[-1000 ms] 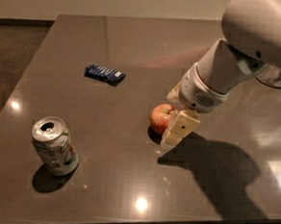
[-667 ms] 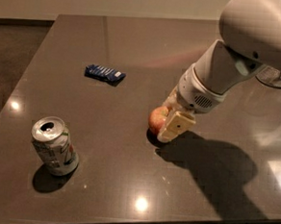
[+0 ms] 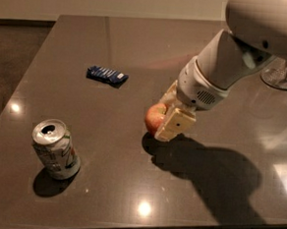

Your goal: Move apple near 7up can

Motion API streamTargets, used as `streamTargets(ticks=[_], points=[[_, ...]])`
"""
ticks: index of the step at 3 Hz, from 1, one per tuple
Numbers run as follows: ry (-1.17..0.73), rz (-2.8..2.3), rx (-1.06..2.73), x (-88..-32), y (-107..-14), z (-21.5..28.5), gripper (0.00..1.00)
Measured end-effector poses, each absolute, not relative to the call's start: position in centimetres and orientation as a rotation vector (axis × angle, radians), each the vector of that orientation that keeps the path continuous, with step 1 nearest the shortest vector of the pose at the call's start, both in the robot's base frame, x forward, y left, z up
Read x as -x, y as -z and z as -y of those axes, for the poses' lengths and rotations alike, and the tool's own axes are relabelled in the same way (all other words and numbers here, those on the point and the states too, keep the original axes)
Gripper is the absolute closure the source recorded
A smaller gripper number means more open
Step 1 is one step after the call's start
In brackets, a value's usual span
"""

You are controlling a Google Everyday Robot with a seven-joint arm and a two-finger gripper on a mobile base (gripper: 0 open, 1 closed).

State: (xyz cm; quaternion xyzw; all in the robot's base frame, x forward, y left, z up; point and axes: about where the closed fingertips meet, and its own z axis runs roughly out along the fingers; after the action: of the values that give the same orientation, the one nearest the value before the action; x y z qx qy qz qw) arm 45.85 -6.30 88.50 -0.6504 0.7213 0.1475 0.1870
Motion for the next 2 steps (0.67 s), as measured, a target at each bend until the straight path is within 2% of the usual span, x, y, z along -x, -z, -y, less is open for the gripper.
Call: streamTargets(ticks=[1, 2], points=[[-0.449, -1.917, 1.924, -43.5, -89.3, 3.3, 1.0], [-0.472, -1.842, 1.983, -42.0, -88.8, 1.3, 1.0]])
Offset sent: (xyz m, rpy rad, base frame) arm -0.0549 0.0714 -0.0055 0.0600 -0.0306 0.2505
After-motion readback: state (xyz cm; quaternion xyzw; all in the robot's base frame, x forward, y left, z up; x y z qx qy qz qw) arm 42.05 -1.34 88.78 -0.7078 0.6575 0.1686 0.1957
